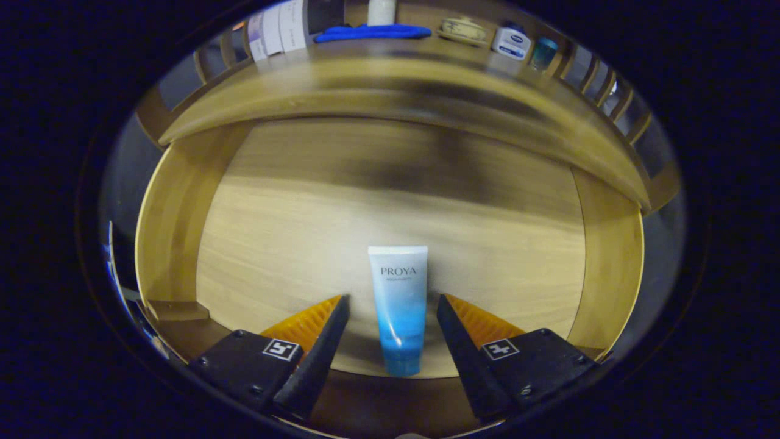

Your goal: Pull open the drawer, take out the items inside it, and place them on the countertop above the cabinet.

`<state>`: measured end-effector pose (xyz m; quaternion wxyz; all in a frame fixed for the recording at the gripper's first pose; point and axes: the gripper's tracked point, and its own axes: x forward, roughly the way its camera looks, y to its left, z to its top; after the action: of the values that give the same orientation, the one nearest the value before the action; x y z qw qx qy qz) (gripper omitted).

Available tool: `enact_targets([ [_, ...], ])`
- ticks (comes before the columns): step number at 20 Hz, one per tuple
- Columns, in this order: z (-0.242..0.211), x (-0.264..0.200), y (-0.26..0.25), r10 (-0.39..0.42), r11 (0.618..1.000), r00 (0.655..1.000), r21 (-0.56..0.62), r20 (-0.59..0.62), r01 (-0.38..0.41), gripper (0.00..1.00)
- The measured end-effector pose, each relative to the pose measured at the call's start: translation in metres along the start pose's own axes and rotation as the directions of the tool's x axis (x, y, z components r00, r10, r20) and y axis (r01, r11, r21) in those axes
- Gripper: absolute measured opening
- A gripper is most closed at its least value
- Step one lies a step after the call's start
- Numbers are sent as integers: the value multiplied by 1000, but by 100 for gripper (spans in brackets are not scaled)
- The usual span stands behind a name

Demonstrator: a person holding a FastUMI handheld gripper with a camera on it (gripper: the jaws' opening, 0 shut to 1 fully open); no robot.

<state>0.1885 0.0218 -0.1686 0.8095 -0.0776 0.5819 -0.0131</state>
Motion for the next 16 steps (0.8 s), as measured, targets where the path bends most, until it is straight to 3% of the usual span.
enact_targets([
  [6,-1,3,1,10,1000,1000,11,-18,-9,71],
  [7,1,1,2,5,1000,1000,6,-14,-5,61],
  [10,0,3,2,12,1000,1000,-5,-2,-12,50],
  [16,5,-32,-5,59,998,996,35,61,-61,49],
])
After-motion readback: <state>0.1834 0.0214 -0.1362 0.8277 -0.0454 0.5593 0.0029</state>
